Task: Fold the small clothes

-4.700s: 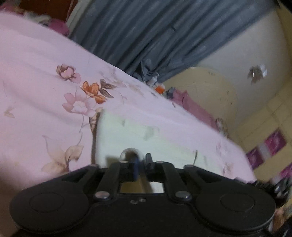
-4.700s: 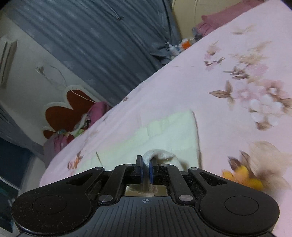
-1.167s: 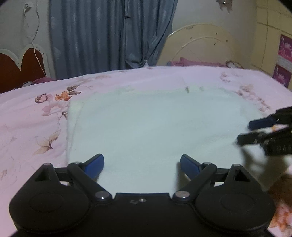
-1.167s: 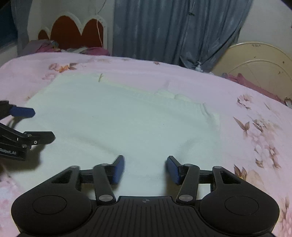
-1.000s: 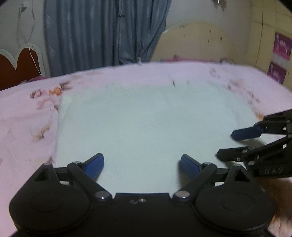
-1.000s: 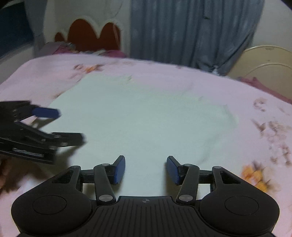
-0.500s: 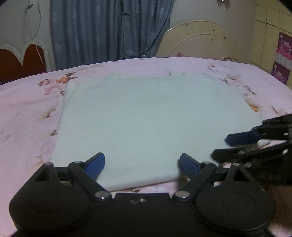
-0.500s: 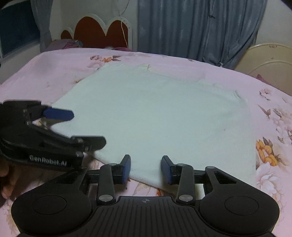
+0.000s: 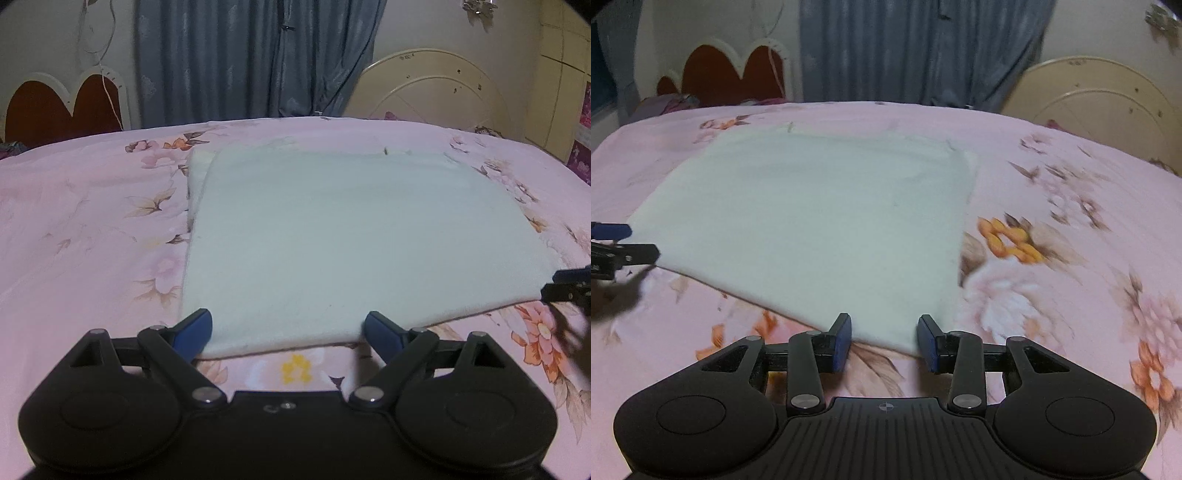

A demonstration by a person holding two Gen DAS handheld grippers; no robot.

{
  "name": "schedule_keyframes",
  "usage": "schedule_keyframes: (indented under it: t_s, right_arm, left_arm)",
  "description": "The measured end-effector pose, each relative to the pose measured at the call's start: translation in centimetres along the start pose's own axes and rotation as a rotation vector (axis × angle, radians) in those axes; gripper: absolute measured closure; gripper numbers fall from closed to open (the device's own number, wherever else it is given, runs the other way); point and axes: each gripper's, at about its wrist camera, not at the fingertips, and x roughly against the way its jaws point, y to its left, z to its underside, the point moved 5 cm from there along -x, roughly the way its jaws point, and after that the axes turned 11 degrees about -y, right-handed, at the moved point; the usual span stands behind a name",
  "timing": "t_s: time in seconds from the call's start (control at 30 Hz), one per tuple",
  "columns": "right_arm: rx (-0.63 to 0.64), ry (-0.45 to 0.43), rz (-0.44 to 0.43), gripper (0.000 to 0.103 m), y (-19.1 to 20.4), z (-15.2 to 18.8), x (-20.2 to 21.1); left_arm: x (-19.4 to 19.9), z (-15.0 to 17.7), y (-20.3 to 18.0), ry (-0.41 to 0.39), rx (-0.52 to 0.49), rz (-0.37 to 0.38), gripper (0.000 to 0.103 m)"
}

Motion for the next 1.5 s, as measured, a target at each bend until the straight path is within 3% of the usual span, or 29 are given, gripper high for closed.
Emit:
schedule_keyframes:
  t_s: [0.13,0.23,0.37,0.43,0.83,0.97,1.1,1.27,1.33,1.37,1.5]
  right_arm:
    - [-0.002,-0.039,0.009,0.065,0.3,-0.9,1.1]
    - [-0.012,0.014,0.024,0.065,0.1,-0.3,0.0]
    - [-0.02,-0.019,0.025,0.065,0.0,-0.8,0.7]
    - [-0.049,0.015,0.03,0.065,-0.3,-0.3,0.2]
    - [-0.032,0.031,0.043,0.064,-0.3,0.0,0.3]
    - [-0.075,-0.016,0.047,0.064,-0.9,-0.6,2.1]
    - [-0.136,-0.069,0.015,0.063,-1.2,-1.1,3.6]
    - [-0.171,-0.103,-0.031,0.064,0.0,-2.5,4.1]
    - [-0.186,-0.106,-0.045,0.085,0.3,-3.3,3.8]
    - [-0.185,-0.103,-0.048,0.1,0.6,-3.8,3.4]
    - [-0.196,-0.104,-0.078,0.102,1.6,-5.7,1.4]
  left_arm:
    - [0.2,0.0,0.4,0.004,0.025,-0.007,0.015]
    - [0.2,0.0,0.4,0.012,0.02,-0.01,0.015]
    - [0.3,-0.1,0.6,0.013,0.037,-0.011,0.015]
    - [0.2,0.1,0.5,0.012,0.033,-0.014,0.015]
    - [0.6,0.0,0.2,0.04,0.024,-0.024,0.015]
    - [2.9,-0.1,1.5,0.023,0.147,-0.034,0.014]
    - [3.9,1.6,2.6,0.037,0.384,0.022,0.018]
    - [3.2,2.1,4.0,-0.035,0.679,0.052,0.024]
    - [2.4,2.2,4.5,-0.057,0.771,0.064,0.035]
    - [2.1,2.3,4.7,-0.071,0.803,0.062,0.035]
    - [0.8,1.9,5.0,-0.125,0.85,0.053,0.034]
